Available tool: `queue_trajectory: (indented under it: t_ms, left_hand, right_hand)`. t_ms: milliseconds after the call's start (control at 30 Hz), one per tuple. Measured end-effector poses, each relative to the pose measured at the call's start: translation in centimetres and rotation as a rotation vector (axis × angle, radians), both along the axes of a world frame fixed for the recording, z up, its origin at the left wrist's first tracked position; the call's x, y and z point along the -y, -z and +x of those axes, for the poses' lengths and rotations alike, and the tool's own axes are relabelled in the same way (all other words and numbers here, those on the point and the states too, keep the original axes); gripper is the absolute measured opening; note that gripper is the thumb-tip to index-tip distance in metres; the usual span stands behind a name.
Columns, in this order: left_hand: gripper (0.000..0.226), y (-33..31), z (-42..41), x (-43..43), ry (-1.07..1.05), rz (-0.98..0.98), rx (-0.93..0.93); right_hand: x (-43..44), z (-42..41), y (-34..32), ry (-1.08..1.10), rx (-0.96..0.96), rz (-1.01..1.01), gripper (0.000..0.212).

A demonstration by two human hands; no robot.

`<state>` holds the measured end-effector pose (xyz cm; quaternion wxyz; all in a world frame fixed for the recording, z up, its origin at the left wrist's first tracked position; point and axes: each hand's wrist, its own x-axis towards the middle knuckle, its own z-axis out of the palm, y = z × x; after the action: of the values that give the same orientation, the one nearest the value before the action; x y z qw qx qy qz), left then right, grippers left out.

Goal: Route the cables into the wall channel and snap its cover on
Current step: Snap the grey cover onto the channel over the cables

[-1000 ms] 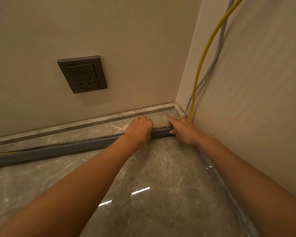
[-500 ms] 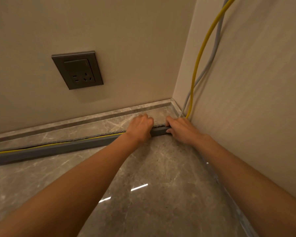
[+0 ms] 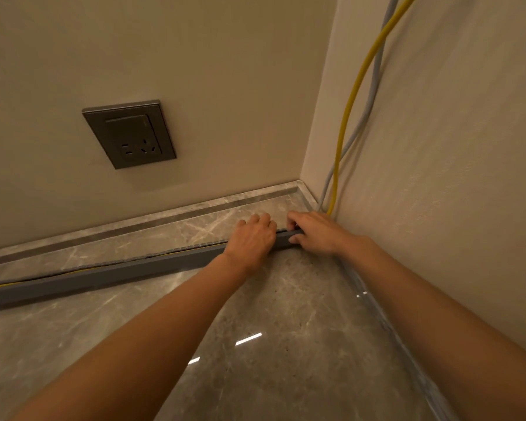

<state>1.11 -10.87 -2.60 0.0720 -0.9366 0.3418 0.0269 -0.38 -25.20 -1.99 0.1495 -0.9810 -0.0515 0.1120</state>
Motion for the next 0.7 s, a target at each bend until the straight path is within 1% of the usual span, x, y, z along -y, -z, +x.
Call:
queue_trajectory:
  t_ms: [200, 367, 567, 700]
  left_hand:
    - [0.030, -1.1, 0.3, -0.4, -0.007, -0.031, -0.080]
    - [0.035, -1.6, 0.5, -0.1, -0.055, -0.033, -0.133]
    - [0.036, -1.8, 0.4, 0.1, -0.048, -0.021, -0.126]
    - [0.040, -1.6, 0.5, 0.2, -0.068, -0.036, -0.152]
  right_hand:
    - [0.1, 0.3, 0.0, 0.014, -0.014, 0.048, 0.017]
    - [0.3, 0.3, 0.3, 0.019, -0.013, 0.066, 0.017]
    - [0.4, 0.0, 0.5, 0.004, -0.012, 0.056, 0.016]
    - [0.4, -0.2, 0.7, -0.012, -0.004, 0.055, 0.018]
